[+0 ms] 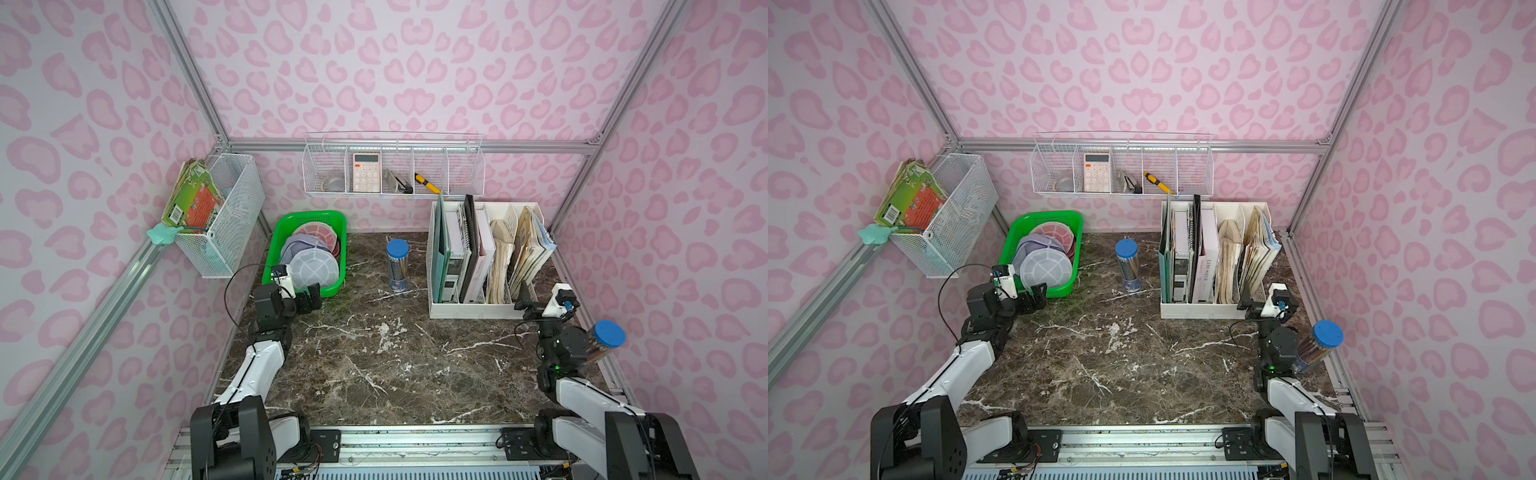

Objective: Turn the laundry bag inside out
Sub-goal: Pick up the laundry bag and place it in the bin.

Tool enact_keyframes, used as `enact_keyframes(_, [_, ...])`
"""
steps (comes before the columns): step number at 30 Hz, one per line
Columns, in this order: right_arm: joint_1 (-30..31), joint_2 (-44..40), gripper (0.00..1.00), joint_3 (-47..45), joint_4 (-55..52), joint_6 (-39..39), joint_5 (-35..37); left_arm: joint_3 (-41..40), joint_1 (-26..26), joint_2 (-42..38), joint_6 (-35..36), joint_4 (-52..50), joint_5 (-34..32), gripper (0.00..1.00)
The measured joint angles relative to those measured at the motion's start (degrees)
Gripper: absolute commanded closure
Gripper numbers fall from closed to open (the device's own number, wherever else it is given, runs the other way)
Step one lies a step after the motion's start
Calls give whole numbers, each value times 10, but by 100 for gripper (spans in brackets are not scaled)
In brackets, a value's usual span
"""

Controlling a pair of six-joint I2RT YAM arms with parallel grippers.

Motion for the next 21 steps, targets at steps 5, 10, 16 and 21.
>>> enact_keyframes(5, [-7, -94, 0, 51, -150, 126, 5, 100, 0, 1, -102, -127, -38, 1])
enact_keyframes(10, [-9, -92, 0, 145, -292, 173, -37, 248, 0, 75, -154, -239, -55, 12])
enact_keyframes(16, [63, -61, 0, 236, -429, 144, -48, 373, 0, 198, -145, -342, -52, 22])
enact_keyframes(21, [120, -34, 0, 286, -493, 115, -37, 448, 1, 276, -118, -380, -70, 24])
